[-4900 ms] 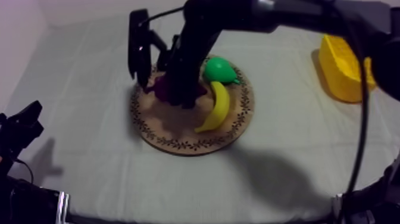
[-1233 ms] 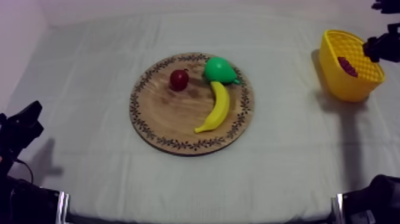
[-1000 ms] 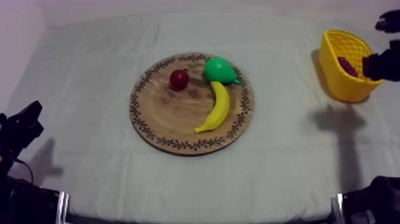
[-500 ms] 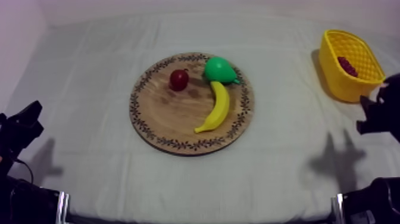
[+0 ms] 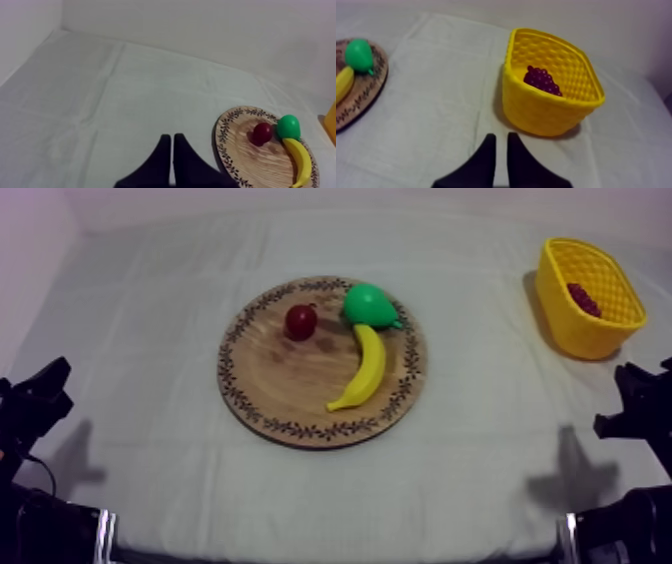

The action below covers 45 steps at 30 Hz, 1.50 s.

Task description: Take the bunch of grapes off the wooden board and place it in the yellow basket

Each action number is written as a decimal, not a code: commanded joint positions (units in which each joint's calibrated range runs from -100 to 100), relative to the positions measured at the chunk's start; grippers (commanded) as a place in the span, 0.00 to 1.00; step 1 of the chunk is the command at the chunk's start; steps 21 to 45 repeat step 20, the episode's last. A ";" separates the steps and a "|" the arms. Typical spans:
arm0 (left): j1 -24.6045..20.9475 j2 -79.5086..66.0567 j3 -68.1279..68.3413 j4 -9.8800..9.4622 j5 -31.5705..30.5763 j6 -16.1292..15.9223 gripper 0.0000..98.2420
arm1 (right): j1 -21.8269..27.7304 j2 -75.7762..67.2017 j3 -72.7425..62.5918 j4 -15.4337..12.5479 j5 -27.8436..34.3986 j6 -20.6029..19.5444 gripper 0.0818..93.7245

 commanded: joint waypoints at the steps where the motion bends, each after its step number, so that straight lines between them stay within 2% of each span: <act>1: -0.01 0.00 -0.04 -0.04 -0.03 0.00 0.00 | -0.17 0.00 0.08 0.96 1.21 -5.57 0.02; 4: -0.01 0.00 -0.04 -0.04 -0.03 -0.01 0.00 | -0.34 -0.05 0.14 1.52 1.97 -4.26 0.01; 9: -0.01 0.00 -0.04 -0.04 -0.03 -0.01 0.00 | -0.41 -0.08 0.29 1.84 2.26 1.55 0.01; 13: -0.01 0.00 -0.04 -0.04 -0.03 -0.01 0.00 | -0.42 -0.08 0.37 1.89 2.31 3.93 0.01; 45: -0.01 0.00 -0.04 -0.04 -0.03 -0.01 0.00 | -0.43 -0.08 0.40 1.86 2.32 3.95 0.01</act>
